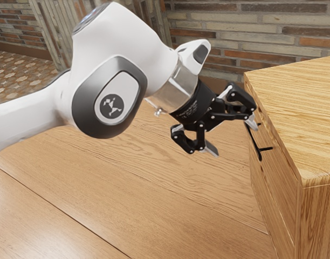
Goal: Pull the drawer handle with one arm to open the drawer
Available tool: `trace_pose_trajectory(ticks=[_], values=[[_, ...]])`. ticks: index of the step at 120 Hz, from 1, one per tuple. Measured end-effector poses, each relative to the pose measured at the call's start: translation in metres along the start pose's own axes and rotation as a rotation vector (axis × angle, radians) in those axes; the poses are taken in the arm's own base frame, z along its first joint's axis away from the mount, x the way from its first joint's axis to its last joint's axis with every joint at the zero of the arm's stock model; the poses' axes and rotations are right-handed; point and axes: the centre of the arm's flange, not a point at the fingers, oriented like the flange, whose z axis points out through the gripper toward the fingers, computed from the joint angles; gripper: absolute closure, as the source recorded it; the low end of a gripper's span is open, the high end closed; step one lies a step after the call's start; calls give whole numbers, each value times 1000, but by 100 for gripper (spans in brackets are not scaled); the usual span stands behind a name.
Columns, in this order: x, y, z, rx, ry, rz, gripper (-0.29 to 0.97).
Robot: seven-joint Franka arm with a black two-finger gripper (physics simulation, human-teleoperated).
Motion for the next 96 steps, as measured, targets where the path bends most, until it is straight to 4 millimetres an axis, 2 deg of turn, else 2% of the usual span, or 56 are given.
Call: trace_pose_trajectory(ticks=[15,35,96], values=[[3,-3,12,13,-9,-13,2],[2,-7,16,21,-10,-21,2],[-21,-48,-12,44,25,-44,2]])
